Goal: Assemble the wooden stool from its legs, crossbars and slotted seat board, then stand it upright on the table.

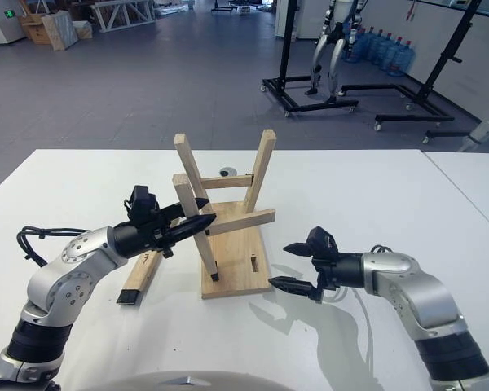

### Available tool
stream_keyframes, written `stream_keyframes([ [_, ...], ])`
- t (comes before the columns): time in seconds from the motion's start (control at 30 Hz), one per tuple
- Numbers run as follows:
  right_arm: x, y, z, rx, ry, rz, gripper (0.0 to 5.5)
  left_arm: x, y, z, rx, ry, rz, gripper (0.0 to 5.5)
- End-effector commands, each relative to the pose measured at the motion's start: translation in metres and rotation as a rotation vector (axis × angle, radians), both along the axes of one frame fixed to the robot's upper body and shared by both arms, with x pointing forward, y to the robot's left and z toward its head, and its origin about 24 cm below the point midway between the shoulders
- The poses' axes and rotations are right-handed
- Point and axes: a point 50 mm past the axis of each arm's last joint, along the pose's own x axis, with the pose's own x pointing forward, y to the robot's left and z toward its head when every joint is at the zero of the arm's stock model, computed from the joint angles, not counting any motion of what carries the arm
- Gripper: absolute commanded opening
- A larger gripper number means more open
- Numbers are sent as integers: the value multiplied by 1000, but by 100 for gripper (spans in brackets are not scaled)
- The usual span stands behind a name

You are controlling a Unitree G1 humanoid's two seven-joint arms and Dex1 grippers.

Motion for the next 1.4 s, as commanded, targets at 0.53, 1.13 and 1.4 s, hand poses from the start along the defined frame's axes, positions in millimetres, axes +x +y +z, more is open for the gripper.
stream_keyframes([
  [0.53,1,8,-1,21,7,-2,540,3,0,6,46,-16,-25,209],
  [1.13,1,12,-3,33,7,3,540,7,2,10,82,-69,-30,209],
  [1.4,0,14,-4,38,10,4,540,5,-2,28,104,-139,-69,209],
])
